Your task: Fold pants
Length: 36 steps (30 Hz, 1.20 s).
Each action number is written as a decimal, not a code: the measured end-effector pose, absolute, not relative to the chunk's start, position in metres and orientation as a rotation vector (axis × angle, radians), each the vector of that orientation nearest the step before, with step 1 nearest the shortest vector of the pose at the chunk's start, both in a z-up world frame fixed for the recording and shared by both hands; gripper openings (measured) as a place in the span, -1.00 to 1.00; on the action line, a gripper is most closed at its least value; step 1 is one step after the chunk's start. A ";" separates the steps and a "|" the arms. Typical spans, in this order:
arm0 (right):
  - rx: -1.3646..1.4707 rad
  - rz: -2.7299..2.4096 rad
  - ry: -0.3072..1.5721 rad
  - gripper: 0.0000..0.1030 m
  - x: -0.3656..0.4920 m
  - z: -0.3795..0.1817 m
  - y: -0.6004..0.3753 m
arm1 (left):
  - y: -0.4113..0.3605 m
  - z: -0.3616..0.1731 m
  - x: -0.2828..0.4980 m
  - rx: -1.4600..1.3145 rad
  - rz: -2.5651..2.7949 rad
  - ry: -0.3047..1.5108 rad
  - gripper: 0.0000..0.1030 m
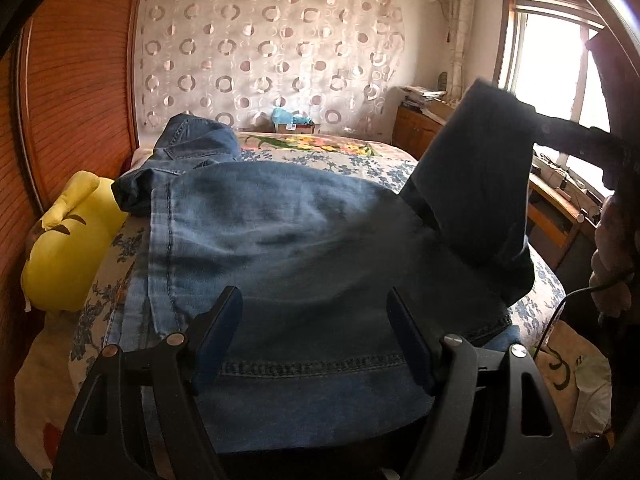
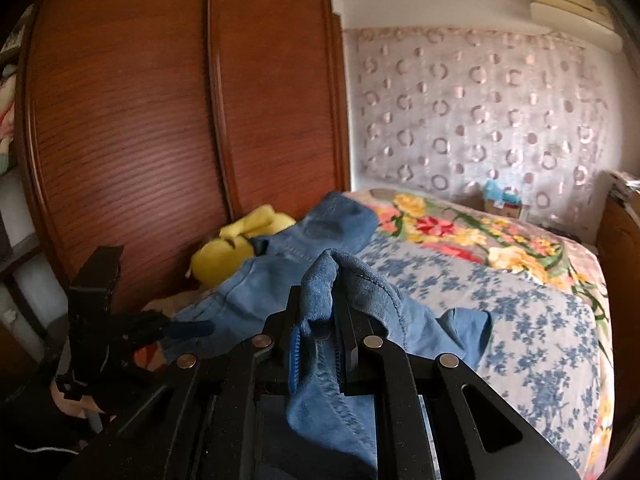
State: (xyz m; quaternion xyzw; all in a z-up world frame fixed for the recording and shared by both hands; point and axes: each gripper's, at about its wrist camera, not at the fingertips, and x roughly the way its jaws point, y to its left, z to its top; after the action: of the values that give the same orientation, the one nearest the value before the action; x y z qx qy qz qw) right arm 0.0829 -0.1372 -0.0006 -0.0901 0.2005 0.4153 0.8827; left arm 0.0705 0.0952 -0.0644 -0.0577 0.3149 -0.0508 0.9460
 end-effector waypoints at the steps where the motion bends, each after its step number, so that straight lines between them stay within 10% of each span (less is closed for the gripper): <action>1: -0.197 0.859 0.420 -0.55 0.085 -0.001 -0.136 | 0.095 -0.065 0.071 -0.118 -0.104 0.642 0.46; 9: -0.180 0.807 0.442 -0.18 0.094 0.006 -0.146 | 0.092 -0.070 0.072 -0.124 -0.114 0.651 0.46; 36: -0.066 0.634 0.724 -0.06 0.109 -0.065 -0.167 | 0.054 -0.101 0.117 -0.008 -0.211 0.754 0.26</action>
State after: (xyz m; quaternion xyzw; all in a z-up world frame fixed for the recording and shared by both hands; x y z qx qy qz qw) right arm 0.1090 -0.1670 -0.0648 -0.0318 0.3481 0.3048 0.8859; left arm 0.1166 0.0536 -0.1010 -0.0041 0.3673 -0.1031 0.9244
